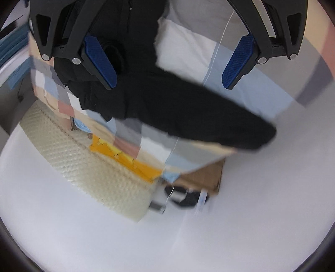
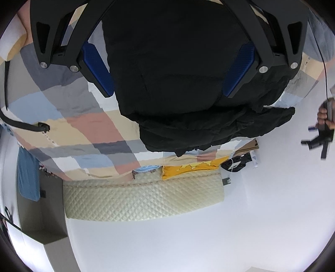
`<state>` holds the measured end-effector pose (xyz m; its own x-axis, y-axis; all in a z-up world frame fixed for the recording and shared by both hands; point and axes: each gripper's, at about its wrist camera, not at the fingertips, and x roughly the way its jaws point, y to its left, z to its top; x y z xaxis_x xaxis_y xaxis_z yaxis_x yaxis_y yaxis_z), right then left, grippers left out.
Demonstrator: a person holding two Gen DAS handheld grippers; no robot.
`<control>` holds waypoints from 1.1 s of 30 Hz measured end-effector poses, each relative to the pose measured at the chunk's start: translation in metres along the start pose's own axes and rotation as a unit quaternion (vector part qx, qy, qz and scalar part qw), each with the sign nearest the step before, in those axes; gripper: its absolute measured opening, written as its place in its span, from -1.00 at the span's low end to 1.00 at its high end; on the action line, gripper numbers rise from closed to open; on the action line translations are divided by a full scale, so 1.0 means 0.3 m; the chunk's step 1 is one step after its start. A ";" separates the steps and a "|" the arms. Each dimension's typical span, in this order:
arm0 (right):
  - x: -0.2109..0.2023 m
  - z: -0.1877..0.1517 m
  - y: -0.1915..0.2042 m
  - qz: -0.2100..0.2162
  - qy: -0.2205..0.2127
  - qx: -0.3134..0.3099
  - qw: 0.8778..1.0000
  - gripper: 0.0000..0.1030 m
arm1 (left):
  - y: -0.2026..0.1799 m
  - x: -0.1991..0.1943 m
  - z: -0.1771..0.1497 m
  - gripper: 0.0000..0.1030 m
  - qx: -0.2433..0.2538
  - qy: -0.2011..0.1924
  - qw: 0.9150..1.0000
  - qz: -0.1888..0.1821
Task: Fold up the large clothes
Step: 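Grasp the other sleeve with the left gripper and lift it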
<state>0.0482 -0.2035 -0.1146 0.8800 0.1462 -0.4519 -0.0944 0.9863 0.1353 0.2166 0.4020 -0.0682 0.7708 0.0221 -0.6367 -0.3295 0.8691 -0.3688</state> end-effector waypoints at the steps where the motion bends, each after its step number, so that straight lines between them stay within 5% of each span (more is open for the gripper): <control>1: 0.008 0.003 0.007 -0.002 0.002 0.003 1.000 0.99 | 0.047 0.040 0.004 0.99 -0.007 0.006 1.000 0.001; 18: 0.216 0.043 0.137 -0.039 0.052 -0.005 0.998 0.99 | 0.620 0.662 0.010 0.95 -0.168 0.077 0.983 0.006; 29: 0.326 0.021 0.111 -0.058 0.090 0.031 0.994 0.99 | 0.638 0.822 0.117 0.93 -0.148 0.013 0.988 0.046; 32: 0.335 0.018 0.120 -0.064 0.092 0.019 0.993 0.99 | 0.667 0.839 0.152 0.63 -0.167 0.002 0.984 0.063; 33: 0.334 0.015 0.118 -0.065 0.093 0.018 0.993 0.99 | 0.681 0.831 0.159 0.38 -0.180 -0.006 0.981 0.066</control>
<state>0.1353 -0.1542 -0.1510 0.7817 0.0333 -0.6228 0.0342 0.9948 0.0961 0.3676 0.6088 -0.2700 0.7137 0.1308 -0.6881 -0.5974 0.6266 -0.5005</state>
